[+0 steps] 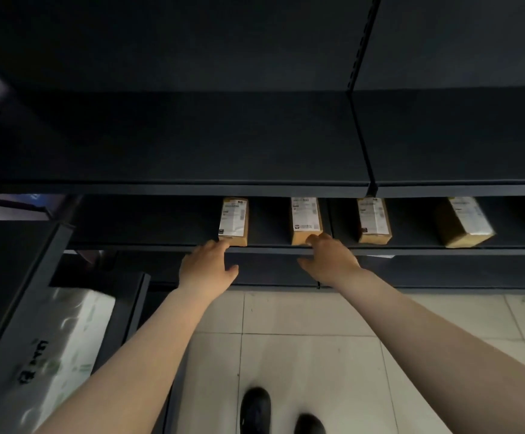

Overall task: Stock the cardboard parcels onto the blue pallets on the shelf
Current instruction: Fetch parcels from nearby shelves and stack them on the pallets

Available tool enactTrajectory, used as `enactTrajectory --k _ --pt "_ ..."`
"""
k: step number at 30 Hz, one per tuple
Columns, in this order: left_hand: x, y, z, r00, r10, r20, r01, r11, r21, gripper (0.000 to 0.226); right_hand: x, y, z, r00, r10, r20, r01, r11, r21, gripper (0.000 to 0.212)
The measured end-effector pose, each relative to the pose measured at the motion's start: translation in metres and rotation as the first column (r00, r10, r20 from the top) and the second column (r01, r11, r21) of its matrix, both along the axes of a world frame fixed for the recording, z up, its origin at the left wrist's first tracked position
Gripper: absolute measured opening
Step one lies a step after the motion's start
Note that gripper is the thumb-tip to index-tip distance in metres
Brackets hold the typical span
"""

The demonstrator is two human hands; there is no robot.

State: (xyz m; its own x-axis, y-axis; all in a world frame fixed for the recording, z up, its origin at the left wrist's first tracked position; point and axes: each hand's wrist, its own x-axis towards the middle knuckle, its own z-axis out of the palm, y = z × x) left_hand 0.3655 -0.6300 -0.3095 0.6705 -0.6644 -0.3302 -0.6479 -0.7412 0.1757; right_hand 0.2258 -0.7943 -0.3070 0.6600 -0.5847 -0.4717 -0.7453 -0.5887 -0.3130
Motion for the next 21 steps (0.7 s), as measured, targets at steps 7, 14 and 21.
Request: enactTrajectory --k 7,14,21 --pt "0.041 -0.031 -0.089 0.994 0.059 -0.097 -0.068 0.993 -0.095 0.051 0.037 -0.041 -0.089 0.992 -0.109 0.058 0.109 0.994 -0.006 0.05" --pt "0.081 -0.065 -0.177 0.998 0.039 -0.039 -0.044 0.989 -0.142 0.047 0.07 -0.07 -0.173 0.997 -0.071 0.033 0.076 0.975 -0.21 0.058" --pt "0.118 -0.089 -0.236 0.99 0.121 0.072 -0.101 0.967 -0.235 0.048 0.087 -0.091 -0.228 0.959 -0.181 0.219 0.23 0.946 -0.227 0.047"
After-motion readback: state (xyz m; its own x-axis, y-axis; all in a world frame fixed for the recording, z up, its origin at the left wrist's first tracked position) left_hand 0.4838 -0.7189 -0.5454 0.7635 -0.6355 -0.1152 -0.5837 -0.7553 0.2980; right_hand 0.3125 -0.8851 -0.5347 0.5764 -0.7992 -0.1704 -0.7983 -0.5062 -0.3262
